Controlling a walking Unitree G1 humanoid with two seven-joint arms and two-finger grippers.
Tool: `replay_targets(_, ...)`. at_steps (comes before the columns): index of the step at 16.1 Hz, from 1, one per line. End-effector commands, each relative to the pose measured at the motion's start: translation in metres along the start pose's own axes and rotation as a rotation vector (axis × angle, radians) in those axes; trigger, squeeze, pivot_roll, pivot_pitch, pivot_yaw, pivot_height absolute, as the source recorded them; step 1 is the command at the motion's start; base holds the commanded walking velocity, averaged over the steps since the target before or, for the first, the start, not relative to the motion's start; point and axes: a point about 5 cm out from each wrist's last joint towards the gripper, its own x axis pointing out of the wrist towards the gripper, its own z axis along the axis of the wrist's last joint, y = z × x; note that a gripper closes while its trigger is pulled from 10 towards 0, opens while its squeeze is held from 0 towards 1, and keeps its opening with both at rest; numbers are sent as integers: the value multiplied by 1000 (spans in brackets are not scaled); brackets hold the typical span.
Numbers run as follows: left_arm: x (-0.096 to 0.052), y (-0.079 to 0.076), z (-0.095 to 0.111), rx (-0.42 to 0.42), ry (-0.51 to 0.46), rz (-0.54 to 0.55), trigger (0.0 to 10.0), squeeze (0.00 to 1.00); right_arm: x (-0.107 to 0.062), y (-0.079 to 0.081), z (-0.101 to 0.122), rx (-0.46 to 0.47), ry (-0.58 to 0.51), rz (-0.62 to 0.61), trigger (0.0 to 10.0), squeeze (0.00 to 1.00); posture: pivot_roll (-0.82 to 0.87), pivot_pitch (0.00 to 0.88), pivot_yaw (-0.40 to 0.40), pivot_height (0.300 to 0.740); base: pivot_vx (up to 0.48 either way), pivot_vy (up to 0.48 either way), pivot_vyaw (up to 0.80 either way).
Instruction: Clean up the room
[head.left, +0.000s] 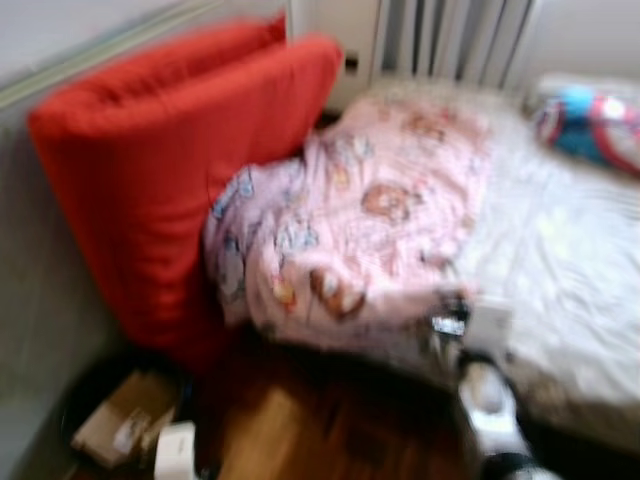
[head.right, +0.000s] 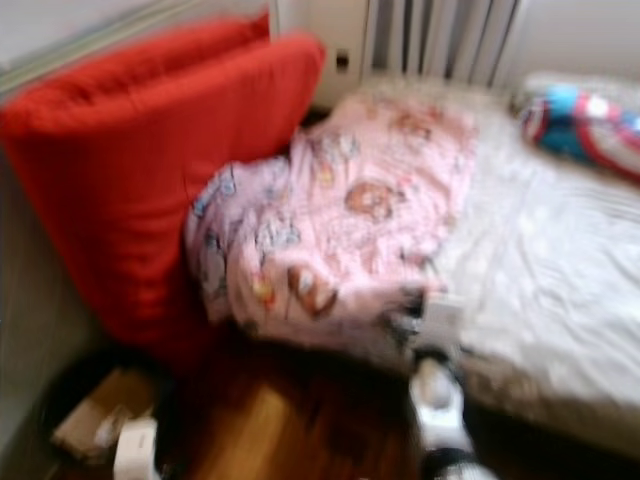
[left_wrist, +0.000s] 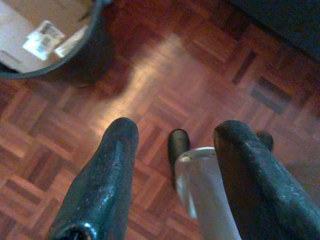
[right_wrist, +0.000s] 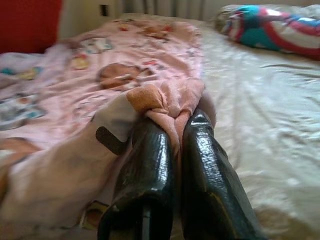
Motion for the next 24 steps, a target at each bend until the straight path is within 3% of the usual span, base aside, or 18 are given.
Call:
replay_targets(1, -1, 0, -2, 9, 7, 1, 10000, 0, 0, -2, -1, -21, 9, 5, 10000, 0, -65, 71, 3, 740, 0, 0, 0)
replay_targets(3, -1, -1, -3, 13, 7, -2, 10000, 0, -2, 3, -9, -22, 68, 47, 10000, 0, -66, 71, 3, 740, 0, 0, 0)
replay_targets(6, 0, -4, -2, 25, 2, -12, 10000, 0, -13, -2, -42, -145, 323, 22, 10000, 0, -64, 74, 1, 740, 0, 0, 0)
replay_targets(8, 0, -5, -2, 38, 3, -21, 10000, 0, -16, -5, -45, -126, 350, -8, 10000, 0, -65, 74, 2, 740, 0, 0, 0)
replay_targets(12, 0, -7, -2, 63, 7, -40, 10000, 0, -22, -2, -56, -145, 428, 78, 10000, 0, -63, 74, 2, 740, 0, 0, 0)
replay_targets(13, 0, -7, -2, 63, 6, -39, 10000, 0, -17, 4, -44, -107, 306, 108, 10000, 0, -62, 74, 3, 740, 0, 0, 0)
replay_targets(15, 0, -7, -1, 66, 4, -35, 10000, 0, -6, 4, -17, -104, 86, 51, 10000, 0, -65, 74, 3, 740, 0, 0, 0)
replay_targets(20, 0, -9, -1, 72, 1, -37, 10000, 0, 1, 19, 27, -174, -223, 82, 10000, 0, -65, 72, 2, 740, 0, 0, 0)
replay_targets(24, 0, -8, -1, 77, -1, -37, 10000, 0, -6, 27, 32, -219, -291, 107, 10000, 0, -67, 72, 4, 740, 0, 0, 0)
